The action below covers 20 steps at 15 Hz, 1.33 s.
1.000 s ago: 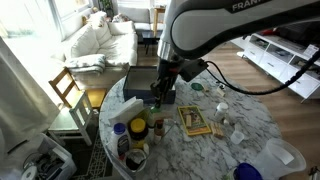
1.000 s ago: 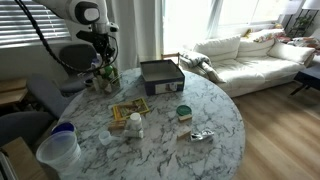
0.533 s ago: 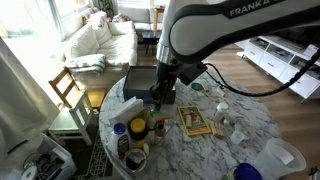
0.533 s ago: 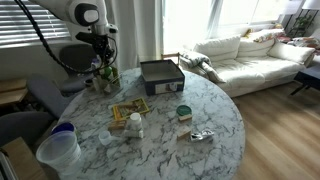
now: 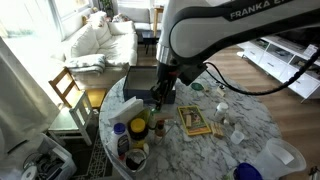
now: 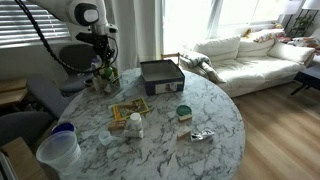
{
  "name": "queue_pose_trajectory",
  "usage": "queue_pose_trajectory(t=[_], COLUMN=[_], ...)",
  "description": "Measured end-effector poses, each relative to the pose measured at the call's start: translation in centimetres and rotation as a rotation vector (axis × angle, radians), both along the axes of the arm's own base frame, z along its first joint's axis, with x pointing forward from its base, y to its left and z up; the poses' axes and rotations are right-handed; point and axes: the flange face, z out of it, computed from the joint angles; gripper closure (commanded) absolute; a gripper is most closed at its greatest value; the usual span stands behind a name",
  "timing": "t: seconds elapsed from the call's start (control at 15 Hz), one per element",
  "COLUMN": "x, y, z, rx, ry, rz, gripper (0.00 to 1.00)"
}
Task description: Move the wooden block and the green bottle to the left
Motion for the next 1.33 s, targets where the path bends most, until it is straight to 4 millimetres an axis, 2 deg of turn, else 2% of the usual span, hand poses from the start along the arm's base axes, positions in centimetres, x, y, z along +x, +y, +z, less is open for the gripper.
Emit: queue_pose_trajectory(t=[0.6, 0.67, 0.87, 0.93, 1.33], x=[0.02, 0.02, 0.04, 0.04, -0.11], y=[-0.08, -0.1, -0.1, -0.1, 0.1], z=[-0.02, -0.01, 0.02, 0.02, -0.81], rx=[-0.017, -0.017, -0.017, -0.017, -0.02], ry=[-0.005, -0.005, -0.005, -0.005, 0.009], rz=[0.01, 0.009, 0.009, 0.009, 0.011], gripper=[0.92, 0.69, 0.69, 0.92, 0.92])
